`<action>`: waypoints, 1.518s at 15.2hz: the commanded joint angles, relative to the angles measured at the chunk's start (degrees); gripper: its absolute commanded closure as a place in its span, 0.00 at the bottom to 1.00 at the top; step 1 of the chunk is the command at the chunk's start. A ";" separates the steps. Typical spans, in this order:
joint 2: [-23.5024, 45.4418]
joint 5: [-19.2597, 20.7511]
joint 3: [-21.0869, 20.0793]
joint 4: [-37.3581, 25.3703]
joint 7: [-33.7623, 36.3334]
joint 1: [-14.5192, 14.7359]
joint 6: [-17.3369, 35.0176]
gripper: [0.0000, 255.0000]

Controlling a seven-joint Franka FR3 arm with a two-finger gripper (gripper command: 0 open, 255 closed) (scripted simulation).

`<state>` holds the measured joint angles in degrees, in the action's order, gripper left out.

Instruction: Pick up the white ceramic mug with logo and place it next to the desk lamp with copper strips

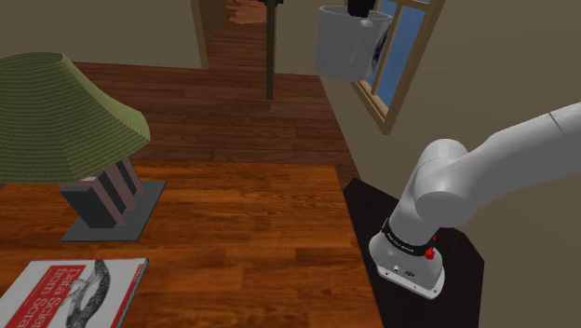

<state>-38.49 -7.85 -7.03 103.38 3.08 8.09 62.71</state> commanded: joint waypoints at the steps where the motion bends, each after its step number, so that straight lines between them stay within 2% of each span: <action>1: 1.32 0.05 0.04 -2.84 0.19 -0.05 -1.53 1.00; 8: 5.90 0.12 0.02 -12.77 1.00 -0.18 -6.87 1.00; 16: 17.83 -2.49 -9.68 -22.72 12.14 0.24 -3.61 1.00; 20: 25.87 -1.41 -15.13 -30.41 18.42 1.13 -2.85 1.00; 23: 33.41 1.21 -19.58 -38.11 23.74 2.81 -3.14 1.00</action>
<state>-7.60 -7.60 -25.37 68.00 25.32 10.44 59.81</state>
